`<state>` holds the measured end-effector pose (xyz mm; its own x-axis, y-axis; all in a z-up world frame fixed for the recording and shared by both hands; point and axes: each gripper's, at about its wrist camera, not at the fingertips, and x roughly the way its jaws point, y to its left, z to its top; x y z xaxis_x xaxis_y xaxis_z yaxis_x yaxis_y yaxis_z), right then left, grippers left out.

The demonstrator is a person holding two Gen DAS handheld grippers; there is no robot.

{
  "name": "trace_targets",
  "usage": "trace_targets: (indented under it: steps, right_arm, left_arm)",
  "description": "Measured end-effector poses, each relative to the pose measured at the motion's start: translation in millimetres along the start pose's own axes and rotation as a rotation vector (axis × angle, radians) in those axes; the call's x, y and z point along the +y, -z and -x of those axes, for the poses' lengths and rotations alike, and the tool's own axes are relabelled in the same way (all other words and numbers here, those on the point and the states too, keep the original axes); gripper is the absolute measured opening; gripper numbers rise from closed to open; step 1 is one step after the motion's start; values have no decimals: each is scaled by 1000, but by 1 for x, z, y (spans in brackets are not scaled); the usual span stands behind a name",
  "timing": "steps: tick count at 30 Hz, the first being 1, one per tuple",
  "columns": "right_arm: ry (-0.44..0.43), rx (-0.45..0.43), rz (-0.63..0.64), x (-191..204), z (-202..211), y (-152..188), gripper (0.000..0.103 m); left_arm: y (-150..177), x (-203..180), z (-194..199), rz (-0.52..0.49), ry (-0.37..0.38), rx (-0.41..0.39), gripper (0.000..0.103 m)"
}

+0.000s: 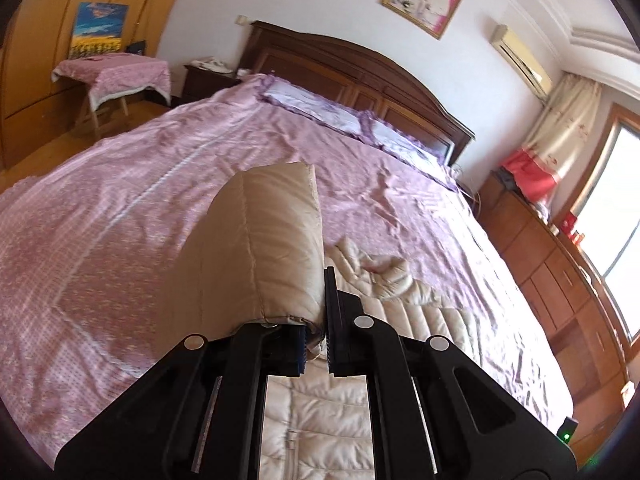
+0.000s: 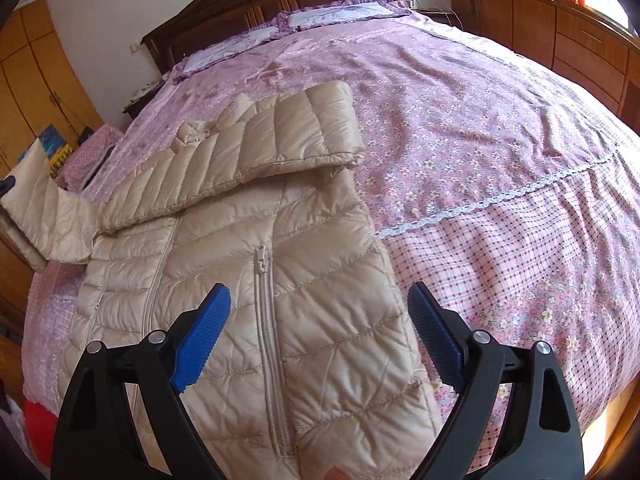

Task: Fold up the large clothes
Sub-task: 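Lift the sleeve with the left gripper and carry it across the jacket body, then lay the sleeve on the jacket body and open the left gripper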

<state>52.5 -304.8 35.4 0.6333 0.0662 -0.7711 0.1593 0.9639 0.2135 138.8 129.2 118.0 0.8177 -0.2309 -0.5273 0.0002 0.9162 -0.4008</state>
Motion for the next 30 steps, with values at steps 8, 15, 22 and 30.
trace_targets:
  steps: [8, 15, 22, 30]
  right_arm:
    - [11, 5, -23, -9, -1, 0, 87]
    - [11, 0, -12, -6, 2, 3, 87]
    - [7, 11, -6, -3, -2, 5, 87]
    - [6, 24, -5, -3, -6, 8, 87]
  left_arm:
    - [30, -31, -28, -56, 44, 84, 7]
    - [64, -41, -58, -73, 61, 182, 7]
    - [97, -44, -88, -80, 48, 275, 7]
    - [122, -40, -113, -84, 34, 357, 7]
